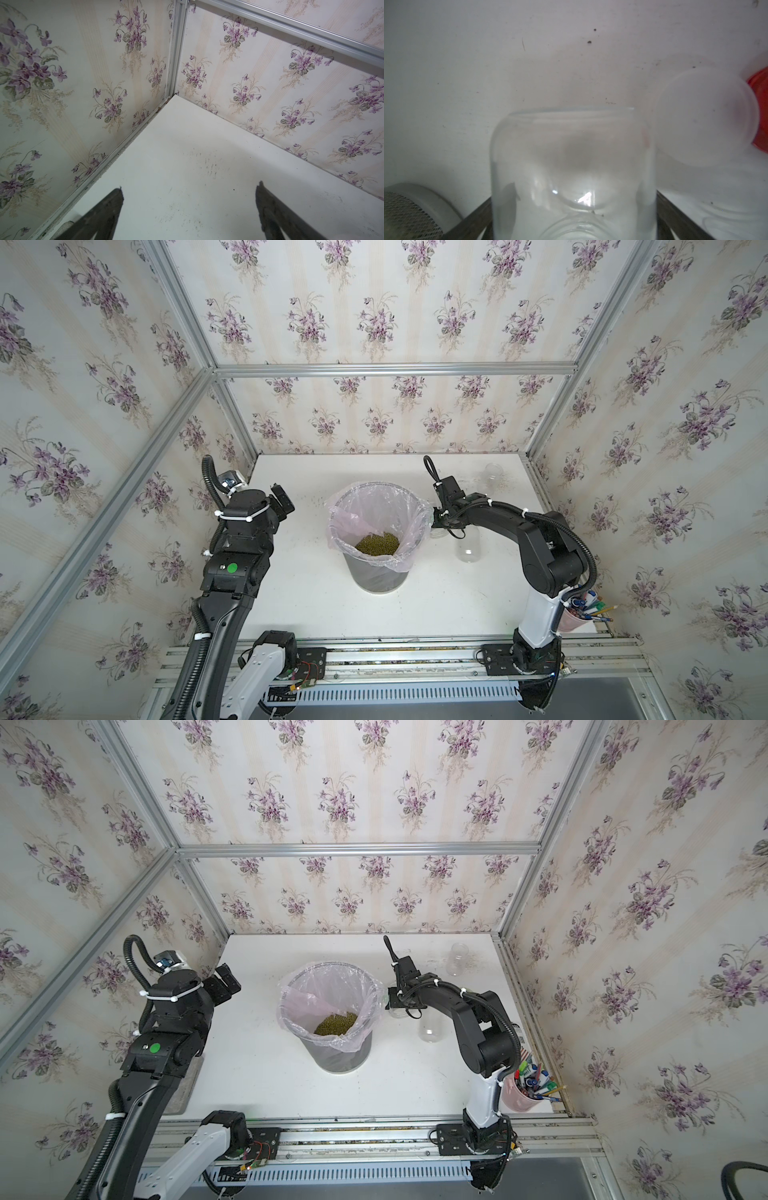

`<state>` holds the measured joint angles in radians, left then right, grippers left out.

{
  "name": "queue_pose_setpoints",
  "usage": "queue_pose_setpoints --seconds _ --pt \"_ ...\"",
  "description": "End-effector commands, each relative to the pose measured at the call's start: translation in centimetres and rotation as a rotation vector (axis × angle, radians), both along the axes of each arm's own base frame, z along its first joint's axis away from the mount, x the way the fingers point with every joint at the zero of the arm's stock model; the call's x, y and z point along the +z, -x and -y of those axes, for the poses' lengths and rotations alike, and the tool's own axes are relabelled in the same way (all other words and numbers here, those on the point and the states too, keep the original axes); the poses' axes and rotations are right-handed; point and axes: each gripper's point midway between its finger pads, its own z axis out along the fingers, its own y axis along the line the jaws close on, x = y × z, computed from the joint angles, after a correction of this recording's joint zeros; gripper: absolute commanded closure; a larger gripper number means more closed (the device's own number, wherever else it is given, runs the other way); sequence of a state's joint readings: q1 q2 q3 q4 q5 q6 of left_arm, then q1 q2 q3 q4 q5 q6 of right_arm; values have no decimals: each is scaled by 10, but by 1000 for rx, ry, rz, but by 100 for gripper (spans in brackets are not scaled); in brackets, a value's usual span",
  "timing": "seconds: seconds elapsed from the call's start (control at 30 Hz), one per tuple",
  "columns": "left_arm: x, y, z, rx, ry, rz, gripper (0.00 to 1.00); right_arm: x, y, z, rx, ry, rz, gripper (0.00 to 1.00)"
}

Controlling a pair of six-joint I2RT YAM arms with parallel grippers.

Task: Empty moldy mung beans from jars
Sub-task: Place the jar at the center of the board.

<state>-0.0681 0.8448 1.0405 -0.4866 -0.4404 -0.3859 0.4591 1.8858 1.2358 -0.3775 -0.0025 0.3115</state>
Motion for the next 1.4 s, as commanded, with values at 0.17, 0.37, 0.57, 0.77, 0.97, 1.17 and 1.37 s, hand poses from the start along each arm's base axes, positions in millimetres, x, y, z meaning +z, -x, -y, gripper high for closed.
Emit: queue_pose_setpoints --seconds 0.17,0.37,0.57,0.77,0.97,1.17,1.37 --pt "3 0 -3 20 3 16 0 7 1 -1 -2 -5 7 0" --pt "4 1 -3 22 3 20 0 20 -6 -2 -3 -10 40 0" --pt "4 1 -4 26 0 20 0 22 -14 -2 -3 18 43 0" --pt "3 1 -4 25 0 19 0 38 -19 -4 0 9 72 0" --pt "4 1 -4 27 -1 19 0 52 -25 -4 1 17 99 0" --pt "4 2 -5 29 -2 20 0 56 -29 -4 0 25 108 0" --pt "4 1 -5 29 -3 19 0 56 -30 -6 3 16 108 0"
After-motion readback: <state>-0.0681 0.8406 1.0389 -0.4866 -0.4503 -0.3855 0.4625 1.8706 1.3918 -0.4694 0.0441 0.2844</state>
